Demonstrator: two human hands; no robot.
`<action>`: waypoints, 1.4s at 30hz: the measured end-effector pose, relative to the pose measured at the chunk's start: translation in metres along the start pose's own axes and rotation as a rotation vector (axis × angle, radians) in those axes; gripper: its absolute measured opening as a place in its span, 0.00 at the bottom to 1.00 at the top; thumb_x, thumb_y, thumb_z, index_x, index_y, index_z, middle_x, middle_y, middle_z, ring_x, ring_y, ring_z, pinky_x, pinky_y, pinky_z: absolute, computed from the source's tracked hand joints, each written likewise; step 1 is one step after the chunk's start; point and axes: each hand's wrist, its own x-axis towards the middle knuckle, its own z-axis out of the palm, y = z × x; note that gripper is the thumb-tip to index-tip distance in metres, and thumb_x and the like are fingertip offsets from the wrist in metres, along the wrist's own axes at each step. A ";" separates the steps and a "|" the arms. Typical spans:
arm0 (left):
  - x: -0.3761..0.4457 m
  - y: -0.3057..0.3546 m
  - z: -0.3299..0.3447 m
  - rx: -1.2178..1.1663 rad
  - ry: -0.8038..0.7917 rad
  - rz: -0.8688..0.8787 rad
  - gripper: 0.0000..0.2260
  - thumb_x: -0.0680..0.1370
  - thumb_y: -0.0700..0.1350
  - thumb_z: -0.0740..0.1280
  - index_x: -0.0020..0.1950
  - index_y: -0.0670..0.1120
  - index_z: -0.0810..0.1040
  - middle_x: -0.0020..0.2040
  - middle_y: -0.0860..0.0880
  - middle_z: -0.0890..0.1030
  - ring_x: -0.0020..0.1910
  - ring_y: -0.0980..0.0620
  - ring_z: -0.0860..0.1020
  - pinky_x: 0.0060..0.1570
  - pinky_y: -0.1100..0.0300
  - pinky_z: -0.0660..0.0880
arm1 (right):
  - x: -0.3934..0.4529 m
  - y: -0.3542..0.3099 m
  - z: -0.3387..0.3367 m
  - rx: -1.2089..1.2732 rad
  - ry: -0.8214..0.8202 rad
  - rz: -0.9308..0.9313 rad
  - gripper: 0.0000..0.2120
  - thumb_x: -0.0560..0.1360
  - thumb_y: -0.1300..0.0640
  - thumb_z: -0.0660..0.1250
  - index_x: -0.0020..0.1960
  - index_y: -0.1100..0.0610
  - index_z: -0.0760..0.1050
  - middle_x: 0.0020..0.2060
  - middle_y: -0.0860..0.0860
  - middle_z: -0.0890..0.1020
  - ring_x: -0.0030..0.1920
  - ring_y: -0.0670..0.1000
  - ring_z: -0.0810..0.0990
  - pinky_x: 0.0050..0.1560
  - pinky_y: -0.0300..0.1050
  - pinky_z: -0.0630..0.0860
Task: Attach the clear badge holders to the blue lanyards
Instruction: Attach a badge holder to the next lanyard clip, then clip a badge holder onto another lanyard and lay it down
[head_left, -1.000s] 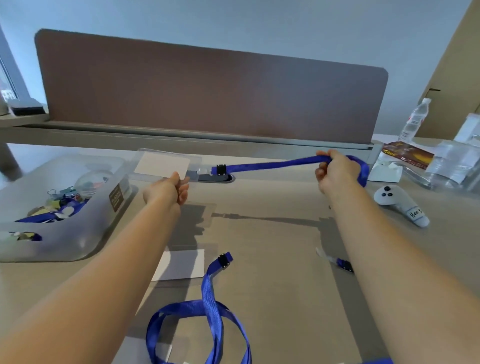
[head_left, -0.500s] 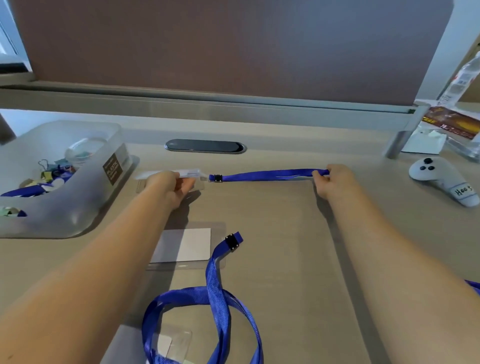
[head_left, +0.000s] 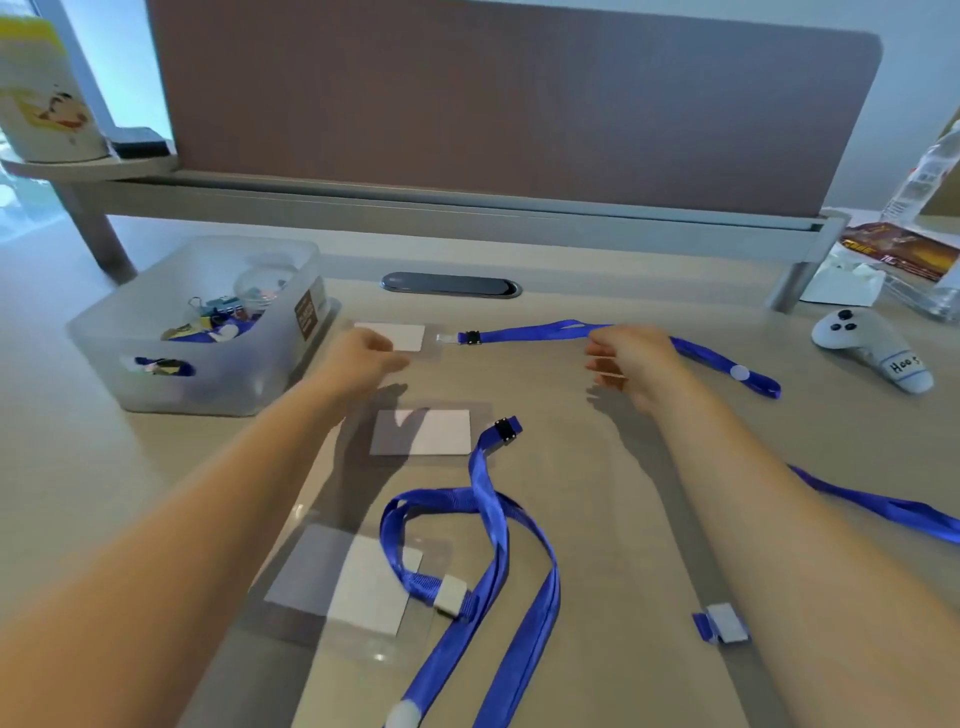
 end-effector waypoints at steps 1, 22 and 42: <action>-0.009 -0.006 0.001 0.109 -0.031 0.071 0.19 0.74 0.42 0.65 0.63 0.40 0.68 0.61 0.41 0.73 0.59 0.45 0.72 0.57 0.53 0.69 | -0.010 0.003 0.006 -0.034 -0.038 -0.019 0.12 0.77 0.63 0.58 0.35 0.56 0.69 0.33 0.51 0.74 0.31 0.47 0.72 0.32 0.38 0.68; -0.043 -0.011 -0.021 1.356 -0.010 0.548 0.11 0.78 0.41 0.58 0.59 0.41 0.67 0.53 0.43 0.80 0.47 0.46 0.79 0.38 0.58 0.71 | -0.073 0.024 0.034 -0.270 -0.147 -0.047 0.04 0.78 0.59 0.59 0.50 0.58 0.71 0.47 0.55 0.76 0.43 0.52 0.75 0.49 0.47 0.74; -0.105 0.010 -0.089 0.861 0.416 0.797 0.11 0.75 0.38 0.63 0.56 0.43 0.78 0.53 0.40 0.82 0.50 0.39 0.78 0.46 0.50 0.75 | -0.156 -0.049 0.063 0.275 -0.450 -0.192 0.13 0.77 0.56 0.60 0.37 0.58 0.73 0.15 0.44 0.64 0.19 0.43 0.62 0.28 0.37 0.63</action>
